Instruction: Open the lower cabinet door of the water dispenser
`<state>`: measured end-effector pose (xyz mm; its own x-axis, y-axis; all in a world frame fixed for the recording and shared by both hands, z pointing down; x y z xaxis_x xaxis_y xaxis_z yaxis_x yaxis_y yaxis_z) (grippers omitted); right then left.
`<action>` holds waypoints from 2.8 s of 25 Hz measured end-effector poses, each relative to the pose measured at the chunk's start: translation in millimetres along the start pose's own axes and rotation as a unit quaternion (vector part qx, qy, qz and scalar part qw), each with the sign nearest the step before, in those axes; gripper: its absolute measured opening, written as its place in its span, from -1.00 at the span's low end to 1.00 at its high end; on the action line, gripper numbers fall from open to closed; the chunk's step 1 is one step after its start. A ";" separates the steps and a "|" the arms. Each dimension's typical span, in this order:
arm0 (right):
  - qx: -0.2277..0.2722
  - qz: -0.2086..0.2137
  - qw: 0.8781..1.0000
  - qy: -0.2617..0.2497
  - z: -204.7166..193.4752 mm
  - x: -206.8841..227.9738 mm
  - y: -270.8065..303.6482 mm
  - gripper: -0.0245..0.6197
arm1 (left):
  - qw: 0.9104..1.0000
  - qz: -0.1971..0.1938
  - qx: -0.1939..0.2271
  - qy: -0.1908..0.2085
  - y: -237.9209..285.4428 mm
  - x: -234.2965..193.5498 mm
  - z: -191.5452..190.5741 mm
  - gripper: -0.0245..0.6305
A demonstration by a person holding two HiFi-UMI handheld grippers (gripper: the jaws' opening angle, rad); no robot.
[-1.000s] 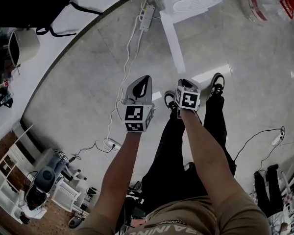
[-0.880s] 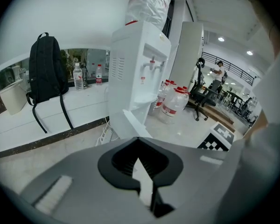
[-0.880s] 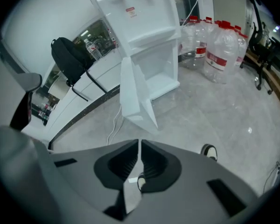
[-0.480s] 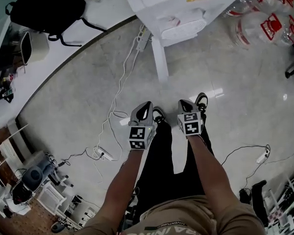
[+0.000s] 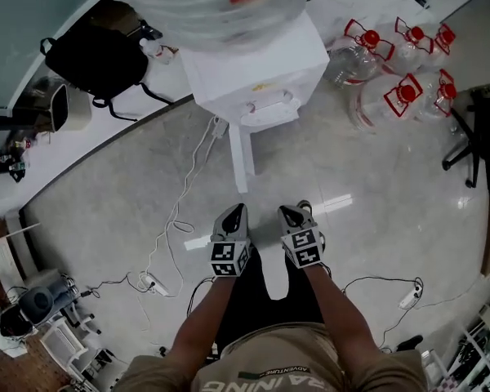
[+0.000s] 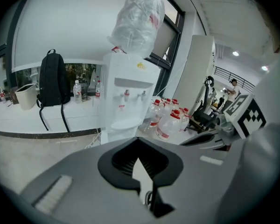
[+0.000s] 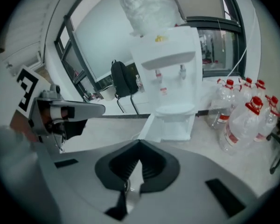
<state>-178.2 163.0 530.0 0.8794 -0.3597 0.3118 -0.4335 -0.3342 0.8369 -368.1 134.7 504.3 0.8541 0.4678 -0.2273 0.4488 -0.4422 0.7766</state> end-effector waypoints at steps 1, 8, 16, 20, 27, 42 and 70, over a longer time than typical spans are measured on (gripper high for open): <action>0.010 0.001 1.000 -0.004 7.1 4.5 -12.7 -0.90 | 1.000 0.001 0.010 -0.001 -2.5 7.8 11.0 -0.92; 0.059 0.007 0.998 -0.024 35.3 28.6 -90.3 -0.90 | 0.999 -0.003 0.043 0.029 -30.1 59.8 67.7 -0.92; 0.092 0.012 0.993 -0.066 48.8 36.3 -153.6 -0.90 | 0.997 -0.012 0.066 0.048 -64.6 103.1 108.9 -0.92; 0.118 0.018 0.989 -0.089 61.1 33.6 -184.7 -0.90 | 0.993 -0.010 0.096 0.073 -87.1 120.9 133.2 -0.92; 0.171 0.037 0.979 -0.102 82.7 19.1 -241.5 -0.90 | 0.986 -0.002 0.125 0.107 -137.0 130.9 151.2 -0.92; 0.253 -0.018 0.955 -0.152 144.1 -28.3 -311.8 -0.90 | 0.972 0.017 0.206 0.112 -226.7 92.8 214.7 -0.92; 0.375 -0.069 0.894 -0.234 200.3 -79.0 -404.9 -0.90 | 0.920 0.006 0.359 0.158 -328.4 114.1 266.9 -0.92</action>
<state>-111.7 152.3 76.5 0.8322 -0.5363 -0.1407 -0.4915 -0.8310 0.2603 -347.8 129.1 66.6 0.7918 0.6088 0.0490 0.5949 -0.7869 0.1641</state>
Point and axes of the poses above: the fingertips, and each gripper's own axes: y forward along the fingers, x to its right, z out of its top, the point moved 10 cm from there along -y, backward along the fingers, and after that the axes turned 13 degrees about -x, right-handed, at the moved point
